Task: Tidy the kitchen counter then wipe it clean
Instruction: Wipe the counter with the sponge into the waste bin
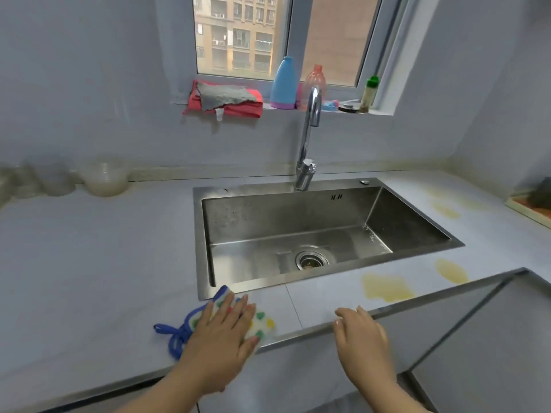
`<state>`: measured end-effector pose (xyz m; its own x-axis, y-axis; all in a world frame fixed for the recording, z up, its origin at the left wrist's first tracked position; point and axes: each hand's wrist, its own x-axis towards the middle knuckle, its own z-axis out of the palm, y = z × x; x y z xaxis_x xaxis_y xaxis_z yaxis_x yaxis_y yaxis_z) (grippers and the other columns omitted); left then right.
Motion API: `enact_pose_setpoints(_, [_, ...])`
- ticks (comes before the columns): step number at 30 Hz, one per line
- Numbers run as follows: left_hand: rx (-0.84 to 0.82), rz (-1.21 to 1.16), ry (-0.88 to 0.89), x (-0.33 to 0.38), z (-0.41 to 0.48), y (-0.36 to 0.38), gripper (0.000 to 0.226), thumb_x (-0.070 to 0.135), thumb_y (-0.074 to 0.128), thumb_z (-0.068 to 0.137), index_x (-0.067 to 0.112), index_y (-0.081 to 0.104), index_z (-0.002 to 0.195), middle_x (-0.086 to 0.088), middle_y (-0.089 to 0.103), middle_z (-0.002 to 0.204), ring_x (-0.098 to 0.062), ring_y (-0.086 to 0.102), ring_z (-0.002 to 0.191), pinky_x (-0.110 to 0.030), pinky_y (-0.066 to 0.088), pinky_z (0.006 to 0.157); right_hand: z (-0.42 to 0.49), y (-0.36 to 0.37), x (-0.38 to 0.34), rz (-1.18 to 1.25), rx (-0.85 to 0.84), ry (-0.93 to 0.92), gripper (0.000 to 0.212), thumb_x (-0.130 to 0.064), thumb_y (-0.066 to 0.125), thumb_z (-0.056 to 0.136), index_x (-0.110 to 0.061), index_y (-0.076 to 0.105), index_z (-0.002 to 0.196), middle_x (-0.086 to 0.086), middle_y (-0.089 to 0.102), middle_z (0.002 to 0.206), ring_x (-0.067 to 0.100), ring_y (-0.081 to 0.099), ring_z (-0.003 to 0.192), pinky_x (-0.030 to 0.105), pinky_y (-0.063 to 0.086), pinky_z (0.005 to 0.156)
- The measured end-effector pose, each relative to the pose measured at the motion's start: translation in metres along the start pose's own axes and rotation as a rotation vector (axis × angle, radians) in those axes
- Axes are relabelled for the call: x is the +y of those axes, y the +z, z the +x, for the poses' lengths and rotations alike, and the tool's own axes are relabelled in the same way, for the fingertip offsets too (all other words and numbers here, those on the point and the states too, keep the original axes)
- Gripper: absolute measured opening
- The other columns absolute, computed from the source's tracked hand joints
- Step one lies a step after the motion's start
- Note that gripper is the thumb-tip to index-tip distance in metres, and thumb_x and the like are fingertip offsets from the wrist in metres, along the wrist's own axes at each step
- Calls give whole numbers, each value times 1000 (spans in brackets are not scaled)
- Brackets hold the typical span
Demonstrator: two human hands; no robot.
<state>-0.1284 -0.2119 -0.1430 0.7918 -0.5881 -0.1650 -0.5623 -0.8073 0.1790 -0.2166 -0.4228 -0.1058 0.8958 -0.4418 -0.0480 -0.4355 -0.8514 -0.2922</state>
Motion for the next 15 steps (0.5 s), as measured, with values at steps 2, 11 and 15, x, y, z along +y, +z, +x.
enact_pose_setpoints(2, [39,2,-62,2,9,-3,112,74,-40,48,27,-18,147,13,-29,147,-9,-29,135,-34,-22,109,-2,-4,20,0,0,24,34,-30,25,102,-27,45,128,-13,48,130,11,28,139,27,24,108])
enact_pose_setpoints(11, [-38,34,118,100,58,9,130,66,-50,31,24,-15,149,6,-25,153,-17,-26,140,-38,-19,108,-9,-19,91,5,-44,147,39,-31,22,103,-26,42,135,-12,44,141,10,23,142,29,23,111])
enact_pose_setpoints(15, [-37,45,142,101,72,4,130,69,-51,30,27,-17,148,6,-21,156,-12,-29,135,-35,-18,109,-5,-23,116,22,-24,213,38,-28,23,103,-24,43,135,-10,46,139,9,30,138,28,26,108])
